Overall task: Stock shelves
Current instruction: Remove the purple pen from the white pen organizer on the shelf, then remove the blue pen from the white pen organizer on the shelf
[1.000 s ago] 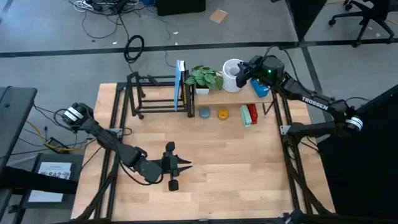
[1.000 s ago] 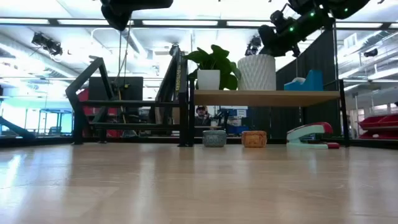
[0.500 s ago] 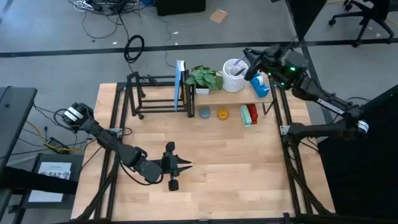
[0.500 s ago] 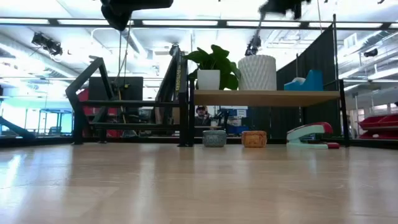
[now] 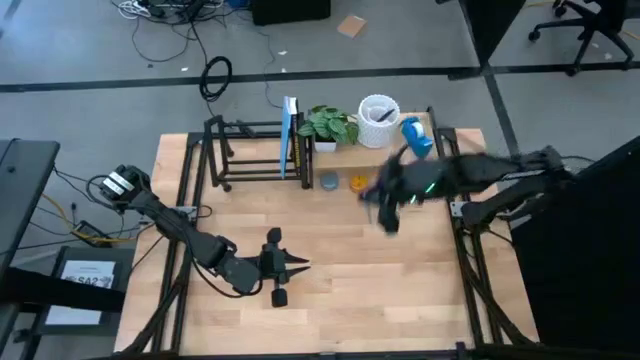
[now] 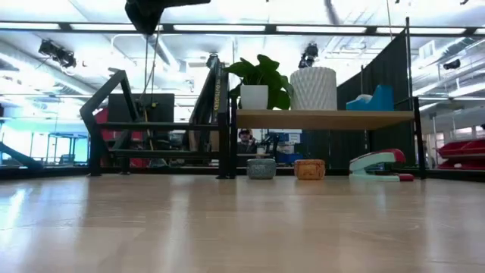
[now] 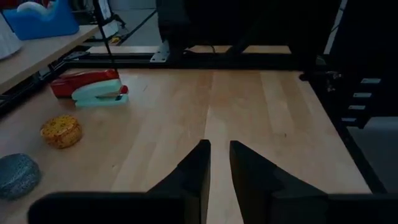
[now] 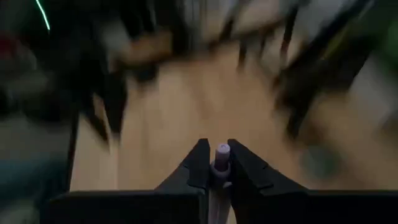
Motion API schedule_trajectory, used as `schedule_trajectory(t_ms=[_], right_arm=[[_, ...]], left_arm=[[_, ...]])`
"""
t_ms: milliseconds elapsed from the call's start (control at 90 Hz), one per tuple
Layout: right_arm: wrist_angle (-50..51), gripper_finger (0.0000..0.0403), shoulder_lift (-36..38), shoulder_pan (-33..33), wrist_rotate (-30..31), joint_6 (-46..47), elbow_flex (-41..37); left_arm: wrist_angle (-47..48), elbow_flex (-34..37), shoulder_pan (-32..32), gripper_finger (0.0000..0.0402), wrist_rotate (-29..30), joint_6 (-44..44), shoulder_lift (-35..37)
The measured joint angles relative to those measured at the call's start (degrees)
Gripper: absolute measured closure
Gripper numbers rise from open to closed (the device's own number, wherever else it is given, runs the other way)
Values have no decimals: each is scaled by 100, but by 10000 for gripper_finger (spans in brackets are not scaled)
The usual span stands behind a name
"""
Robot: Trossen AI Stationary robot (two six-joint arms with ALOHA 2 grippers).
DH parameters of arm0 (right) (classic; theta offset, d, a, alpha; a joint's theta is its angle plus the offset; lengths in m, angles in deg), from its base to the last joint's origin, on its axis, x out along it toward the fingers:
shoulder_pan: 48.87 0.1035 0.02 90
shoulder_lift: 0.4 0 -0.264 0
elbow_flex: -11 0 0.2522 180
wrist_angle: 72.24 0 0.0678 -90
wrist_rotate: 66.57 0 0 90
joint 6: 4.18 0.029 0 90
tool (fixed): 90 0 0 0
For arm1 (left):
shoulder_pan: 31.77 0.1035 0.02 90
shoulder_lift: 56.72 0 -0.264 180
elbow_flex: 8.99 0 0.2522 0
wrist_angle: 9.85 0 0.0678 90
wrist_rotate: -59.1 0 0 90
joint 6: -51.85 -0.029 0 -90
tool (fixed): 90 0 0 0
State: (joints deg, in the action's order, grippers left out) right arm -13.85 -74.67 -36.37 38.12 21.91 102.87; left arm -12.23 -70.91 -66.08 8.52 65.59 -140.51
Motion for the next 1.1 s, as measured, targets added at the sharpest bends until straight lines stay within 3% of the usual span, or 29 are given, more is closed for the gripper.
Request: schedule_trajectory(t_ms=[189, 478, 744, 1100], right_arm=[[1198, 399, -1374, 734, -302, 790, -12], [2091, 396, -2926, 1413, -768, 305, -23], [2949, 377, -2982, 1779, -752, 124, -546], [3455, 239, -2770, 1794, -838, 344, -720]], left_arm=[[-78, 0, 50, 360, 0, -12, 1], [-72, 0, 56, 360, -2, -11, 1], [-69, 0, 56, 360, -2, -11, 1], [-69, 0, 57, 360, -2, -7, 1]])
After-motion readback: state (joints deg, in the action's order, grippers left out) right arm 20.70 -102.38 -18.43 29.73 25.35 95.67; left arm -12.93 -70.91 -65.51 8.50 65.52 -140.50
